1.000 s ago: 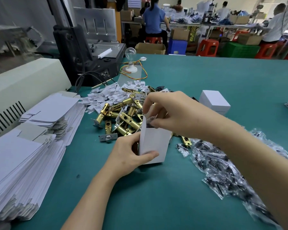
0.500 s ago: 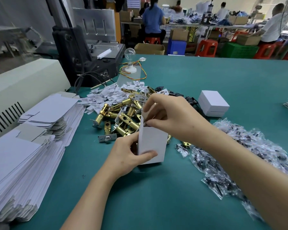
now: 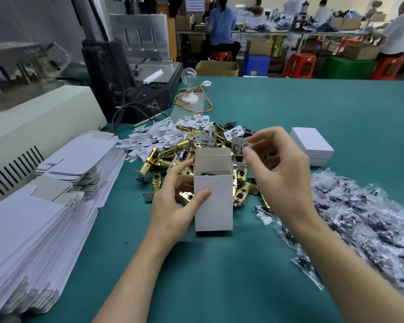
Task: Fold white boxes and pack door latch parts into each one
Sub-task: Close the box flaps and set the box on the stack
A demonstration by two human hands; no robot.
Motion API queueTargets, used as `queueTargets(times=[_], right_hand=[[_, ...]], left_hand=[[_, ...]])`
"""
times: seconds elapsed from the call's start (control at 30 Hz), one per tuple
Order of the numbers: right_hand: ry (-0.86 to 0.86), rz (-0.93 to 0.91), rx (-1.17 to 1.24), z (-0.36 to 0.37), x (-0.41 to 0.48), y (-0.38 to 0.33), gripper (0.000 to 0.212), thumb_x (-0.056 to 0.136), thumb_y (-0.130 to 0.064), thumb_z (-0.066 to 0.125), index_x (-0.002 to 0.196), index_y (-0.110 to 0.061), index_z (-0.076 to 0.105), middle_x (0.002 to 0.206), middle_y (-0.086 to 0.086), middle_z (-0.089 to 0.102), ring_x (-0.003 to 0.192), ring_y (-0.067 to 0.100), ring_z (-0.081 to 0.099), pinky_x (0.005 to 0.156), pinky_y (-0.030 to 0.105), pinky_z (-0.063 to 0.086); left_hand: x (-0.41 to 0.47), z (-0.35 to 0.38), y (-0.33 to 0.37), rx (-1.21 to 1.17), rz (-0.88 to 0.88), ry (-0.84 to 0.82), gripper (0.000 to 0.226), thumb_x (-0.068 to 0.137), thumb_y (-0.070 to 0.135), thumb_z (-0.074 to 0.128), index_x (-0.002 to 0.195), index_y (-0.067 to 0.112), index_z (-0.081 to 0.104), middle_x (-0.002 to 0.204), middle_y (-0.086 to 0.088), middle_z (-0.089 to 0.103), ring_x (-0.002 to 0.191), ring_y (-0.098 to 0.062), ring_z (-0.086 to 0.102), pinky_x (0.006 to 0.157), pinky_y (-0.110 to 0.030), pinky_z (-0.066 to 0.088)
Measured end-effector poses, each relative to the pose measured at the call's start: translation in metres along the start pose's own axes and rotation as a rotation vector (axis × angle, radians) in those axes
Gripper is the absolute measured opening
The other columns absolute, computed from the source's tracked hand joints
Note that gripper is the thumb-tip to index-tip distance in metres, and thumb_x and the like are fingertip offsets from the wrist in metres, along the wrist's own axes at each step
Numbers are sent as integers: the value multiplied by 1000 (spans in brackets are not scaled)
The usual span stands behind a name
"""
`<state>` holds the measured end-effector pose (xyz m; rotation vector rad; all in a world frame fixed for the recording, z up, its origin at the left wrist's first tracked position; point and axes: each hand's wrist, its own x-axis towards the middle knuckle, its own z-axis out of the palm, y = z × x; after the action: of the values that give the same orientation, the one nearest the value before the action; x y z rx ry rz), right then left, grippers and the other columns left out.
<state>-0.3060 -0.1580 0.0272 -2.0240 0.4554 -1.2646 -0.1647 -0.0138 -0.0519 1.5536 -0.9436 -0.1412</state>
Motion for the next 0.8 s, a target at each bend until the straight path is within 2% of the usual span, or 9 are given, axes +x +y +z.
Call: queueTargets(times=[0.13,0.2,0.3,0.43,0.53,0.67,0.8], right_hand=[[-17,167,35,15,-13,15,7,94,-22,73,97,-21,67,91,-10,69,86,11,65,74,29,53],[-43,191,59,21,-21,19,3,96,-24,71,97,-23,69,93,-12,68,89,10,65,72,32,53],[-78,170,58,20,-25,23,5,97,-24,69,99,-22,73,97,-13,68,92,11,66,69,29,53],[-150,157,71,17,-28,23,18,99,-32,65,95,-21,79,101,-9,63,96,14,63,67,19,46],[-183,177,116,18,-32,22,30,101,-38,55,91,-24,79,102,-12,59,103,10,61,73,15,45],[-195,183,143,16,-34,20,35,102,-34,51,83,-23,79,101,-14,58,107,11,60,80,17,43],[-229,178,178,14,-34,16,30,97,-25,55,75,-24,75,99,-8,61,104,8,60,78,12,43]], left_hand=[[-1,1,2,14,51,40,59,85,54,77,138,55,52,118,26,70,101,-7,71,69,-11,52],[-2,2,2,20,67,40,57,86,54,77,138,56,53,116,25,71,100,-8,72,68,-11,52],[-2,2,0,54,87,39,52,87,51,77,136,55,58,115,26,70,100,-7,71,69,-10,51],[-2,1,0,134,149,30,36,94,45,71,129,44,66,117,22,70,101,-10,68,68,-14,50],[-3,2,3,125,199,45,19,102,37,60,117,34,71,109,15,71,96,-12,68,68,-17,49],[-4,3,4,139,247,94,29,105,30,53,98,12,75,98,8,71,94,-14,67,77,-23,47],[-6,10,9,146,262,138,34,104,27,51,87,8,73,99,5,67,96,-17,66,75,-32,51]])
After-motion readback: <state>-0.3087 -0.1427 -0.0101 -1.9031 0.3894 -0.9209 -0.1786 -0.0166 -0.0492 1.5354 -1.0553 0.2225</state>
